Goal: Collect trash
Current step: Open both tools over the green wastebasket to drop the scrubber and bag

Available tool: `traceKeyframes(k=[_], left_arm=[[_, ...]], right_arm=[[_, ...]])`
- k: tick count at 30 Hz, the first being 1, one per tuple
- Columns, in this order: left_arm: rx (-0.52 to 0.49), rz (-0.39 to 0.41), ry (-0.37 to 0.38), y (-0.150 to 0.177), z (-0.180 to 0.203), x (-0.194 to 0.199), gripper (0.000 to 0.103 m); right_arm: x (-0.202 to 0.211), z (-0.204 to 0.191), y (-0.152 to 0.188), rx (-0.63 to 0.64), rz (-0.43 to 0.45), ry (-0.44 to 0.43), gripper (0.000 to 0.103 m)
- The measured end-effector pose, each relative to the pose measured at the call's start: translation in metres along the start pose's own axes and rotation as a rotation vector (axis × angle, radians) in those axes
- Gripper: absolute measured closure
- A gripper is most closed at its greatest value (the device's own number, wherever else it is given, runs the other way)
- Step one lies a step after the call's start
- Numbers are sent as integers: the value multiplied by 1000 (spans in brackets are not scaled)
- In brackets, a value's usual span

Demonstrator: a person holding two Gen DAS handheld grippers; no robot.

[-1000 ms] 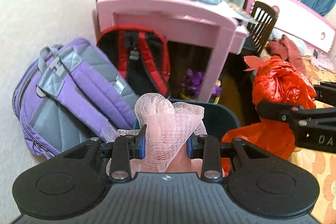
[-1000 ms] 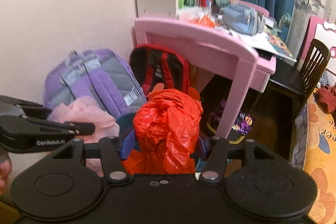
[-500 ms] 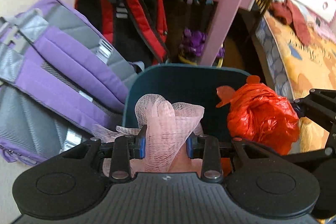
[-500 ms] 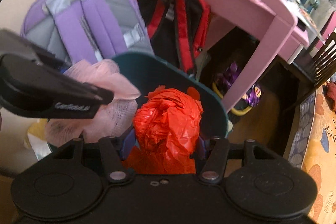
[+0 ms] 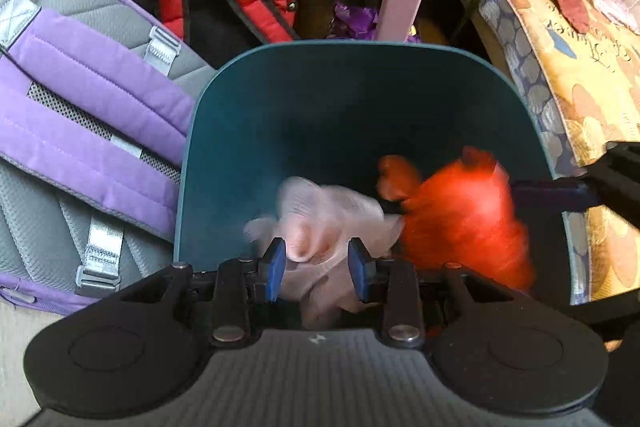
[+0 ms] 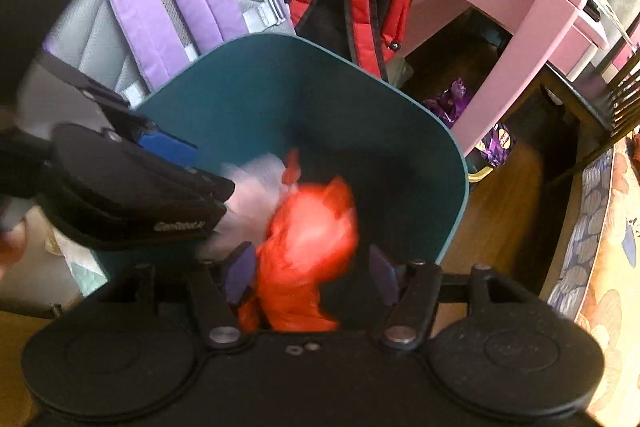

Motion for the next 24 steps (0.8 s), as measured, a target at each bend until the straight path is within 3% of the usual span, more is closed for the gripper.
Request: traceKeyframes(k=[5,11,18,24], left_arm=[[-25,-15,-25,6,-1,-5,70],[-2,-30,-4,15,1,-4,70],[-36,21,16,25,20,31,69],[-45,75,35,35,36,70,59]], right_arm=[[22,1,-3,-15,32,-26,29],[46,9,1,-45,42,-42,26],[76,26,14,-122,71,-44,24],[111,47,31,-202,118,-37,23]])
Point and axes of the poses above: each gripper's, at about its wrist camera, not at the fingertips, and x roughly against the way its jaws point, z to its right, y to its underside, the point moved 2 cm from there along -x, roughly the way its jaws point, and after that the axes turned 14 degrees about y, right-handed, at the moved point
